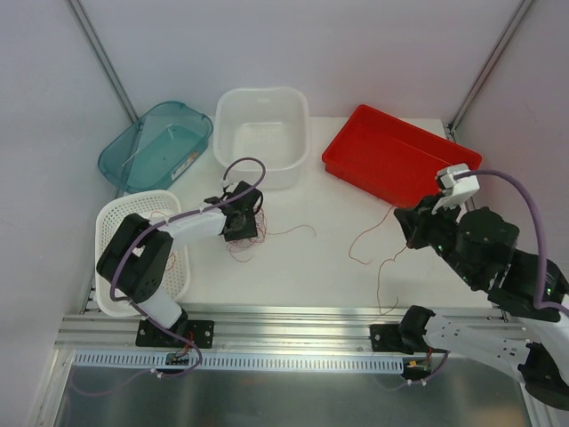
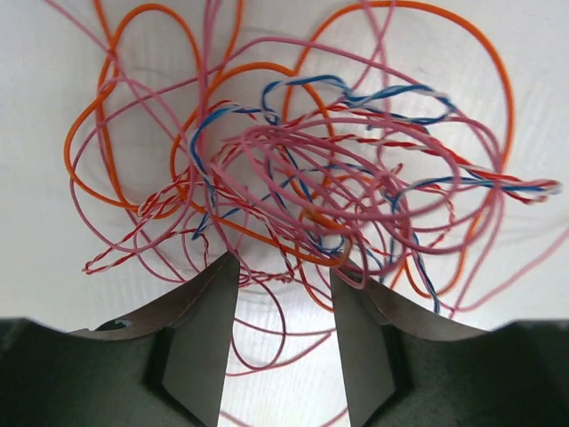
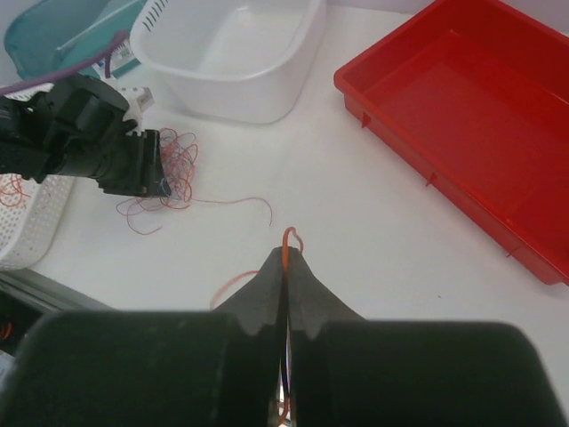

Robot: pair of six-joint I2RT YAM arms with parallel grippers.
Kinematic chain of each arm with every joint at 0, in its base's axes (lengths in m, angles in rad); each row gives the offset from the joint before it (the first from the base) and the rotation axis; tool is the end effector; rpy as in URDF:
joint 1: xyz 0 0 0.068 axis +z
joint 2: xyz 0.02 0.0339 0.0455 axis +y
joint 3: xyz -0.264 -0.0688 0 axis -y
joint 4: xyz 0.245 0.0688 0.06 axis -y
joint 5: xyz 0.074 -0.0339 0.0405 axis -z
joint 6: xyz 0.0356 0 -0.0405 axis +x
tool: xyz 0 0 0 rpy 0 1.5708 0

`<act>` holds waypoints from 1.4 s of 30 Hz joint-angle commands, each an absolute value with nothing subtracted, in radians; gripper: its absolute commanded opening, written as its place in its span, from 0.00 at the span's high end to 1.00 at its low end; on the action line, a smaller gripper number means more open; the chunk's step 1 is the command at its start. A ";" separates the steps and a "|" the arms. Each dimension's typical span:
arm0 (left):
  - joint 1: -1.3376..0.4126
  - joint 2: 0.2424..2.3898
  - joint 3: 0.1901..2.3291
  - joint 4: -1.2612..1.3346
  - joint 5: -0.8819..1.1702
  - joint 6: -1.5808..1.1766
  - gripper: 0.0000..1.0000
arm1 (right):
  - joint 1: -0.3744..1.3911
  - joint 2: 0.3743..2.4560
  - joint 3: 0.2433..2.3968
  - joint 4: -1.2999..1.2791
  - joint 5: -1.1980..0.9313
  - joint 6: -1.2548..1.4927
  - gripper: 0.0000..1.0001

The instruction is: Untangle the cables

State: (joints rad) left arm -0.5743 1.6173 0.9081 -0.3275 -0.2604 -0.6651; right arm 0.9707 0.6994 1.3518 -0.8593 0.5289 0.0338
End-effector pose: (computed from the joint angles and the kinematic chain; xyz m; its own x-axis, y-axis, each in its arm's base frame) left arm 0.2673 -0.1620 0.1699 -0.8247 -0.1767 -0.5373 -0.1195 0.9829 -0.1398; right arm 0.0593 0.0548 0.4584 -0.1306 -0.1392 -0.9816 -0.4295 0.9003 -0.0705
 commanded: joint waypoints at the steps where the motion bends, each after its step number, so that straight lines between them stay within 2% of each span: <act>1: -0.580 1.526 0.899 -0.348 -0.173 -0.664 0.54 | 0.966 0.745 1.299 -0.861 0.542 0.014 0.99; 6: -0.618 1.393 0.877 -0.356 -0.075 -0.615 0.45 | 0.948 0.785 1.220 -0.799 0.492 0.035 0.99; 10: -0.634 1.266 0.853 -0.383 -0.009 -0.586 0.26 | 0.934 0.824 1.218 -0.778 0.469 0.032 0.99; 14: -0.632 1.141 0.854 -0.436 -0.002 -0.555 0.15 | 0.930 0.851 1.232 -0.756 0.442 0.029 0.99; 17: -0.632 1.066 0.883 -0.465 0.031 -0.508 0.10 | 0.931 0.868 1.247 -0.747 0.404 0.025 0.99; 23: -0.646 1.008 0.968 -0.465 0.139 -0.408 0.08 | 0.931 0.920 1.293 -0.723 0.273 0.005 0.99; 31: -0.828 1.117 1.121 -0.417 0.218 -0.354 0.08 | 0.931 0.977 1.279 -0.652 0.164 0.012 0.99; 42: -0.999 1.253 1.106 -0.200 0.207 -0.292 0.11 | 0.930 0.996 1.224 -0.525 0.022 0.097 0.99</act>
